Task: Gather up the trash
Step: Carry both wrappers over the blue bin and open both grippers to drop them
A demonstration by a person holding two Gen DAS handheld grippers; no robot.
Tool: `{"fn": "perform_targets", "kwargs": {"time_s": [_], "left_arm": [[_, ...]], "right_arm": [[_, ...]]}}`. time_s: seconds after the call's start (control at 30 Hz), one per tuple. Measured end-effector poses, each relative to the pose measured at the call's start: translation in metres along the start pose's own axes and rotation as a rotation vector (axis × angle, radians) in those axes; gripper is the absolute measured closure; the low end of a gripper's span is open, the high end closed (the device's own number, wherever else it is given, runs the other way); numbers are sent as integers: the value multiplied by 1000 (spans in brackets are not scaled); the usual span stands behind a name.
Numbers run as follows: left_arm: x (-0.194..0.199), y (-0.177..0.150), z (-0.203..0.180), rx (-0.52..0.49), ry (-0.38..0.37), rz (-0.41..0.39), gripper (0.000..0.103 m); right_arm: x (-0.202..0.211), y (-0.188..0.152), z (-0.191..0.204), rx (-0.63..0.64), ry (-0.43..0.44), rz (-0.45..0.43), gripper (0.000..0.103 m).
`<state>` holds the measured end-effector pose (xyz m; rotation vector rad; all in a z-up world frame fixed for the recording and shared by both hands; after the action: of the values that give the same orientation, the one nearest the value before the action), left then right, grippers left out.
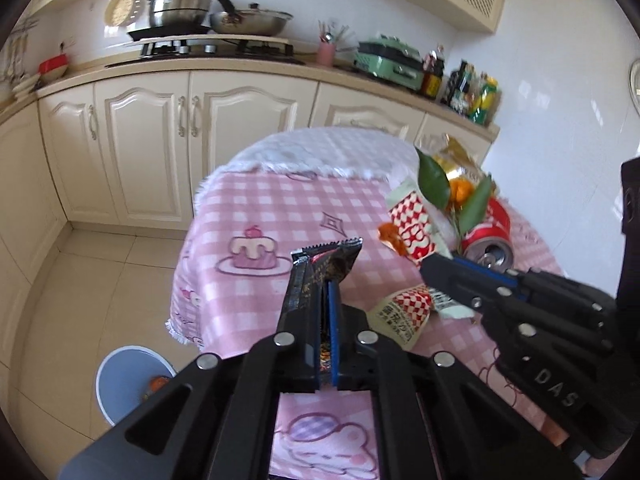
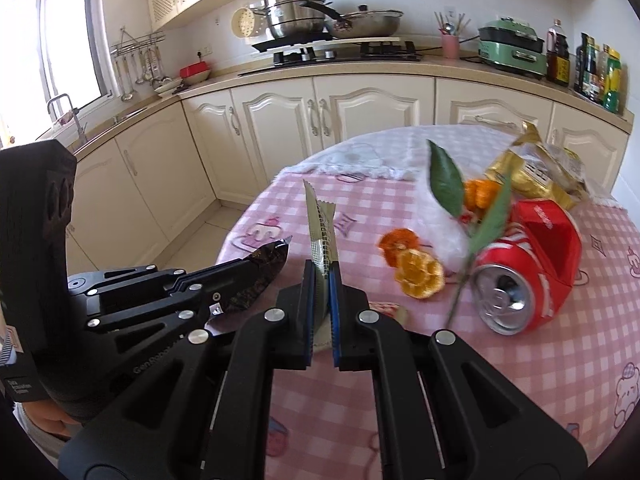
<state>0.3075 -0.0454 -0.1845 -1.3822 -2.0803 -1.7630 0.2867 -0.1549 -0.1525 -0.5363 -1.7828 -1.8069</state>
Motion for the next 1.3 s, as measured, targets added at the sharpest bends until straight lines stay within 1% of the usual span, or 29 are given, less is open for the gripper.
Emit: {"fn": "perform_targets", "kwargs": {"time_s": [0.13,0.2,0.27,0.33,0.4,0.47,0.53,0.63,0.73,0.9,1.0,1.1,1.23,1.27,1.3], "left_arm": [[24,-1,20,35,12,-52,100],[41,-5,39,62,44,-81,100],[52,-10,55,79,73,-91,100],[63,-20,83,109,141,-96,100],[69,-32,109,146,190,-91,100],[72,-48,139,192,250,-76,100],[73,-63,162,227,293,-60,100],[70,-85,199,294,334,-31,100],[61,-107,237,351,377,6,100],[34,-138,296,453,398,75,100],[19,-148,326,484,404,102,100],[8,-155,345,500,399,116,99],[-2,-166,361,538,367,114,98],[-3,-167,366,547,355,101,97],[-2,-169,368,555,346,94,87]], "right_arm": [[-3,6,31,37,34,-5,96],[-6,7,50,63,57,-5,96],[-12,8,76,97,89,3,96],[-22,7,103,130,124,18,96],[-36,0,134,169,163,44,96],[-49,-7,159,197,188,67,96],[-68,-18,185,222,215,102,96],[-100,-38,218,257,236,162,96],[-135,-57,242,281,245,221,96],[-194,-84,263,278,251,330,96],[-223,-98,269,263,250,383,96],[-246,-113,275,247,256,432,96],[-270,-127,278,236,261,476,96],[-275,-130,277,229,261,484,96],[-279,-132,278,220,262,492,96]]}}
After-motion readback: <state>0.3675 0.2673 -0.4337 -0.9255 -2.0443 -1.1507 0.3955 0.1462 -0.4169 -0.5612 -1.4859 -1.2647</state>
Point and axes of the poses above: each gripper's, at about its wrist camera, not at the fingertips, and x roughly against the way its jaws point, z to its left, y to its top, the point moved 5 cm from there along -x, roughly the way its jaws point, and after that the axes turned 9 degrees about -y, right-handed, at the moved point
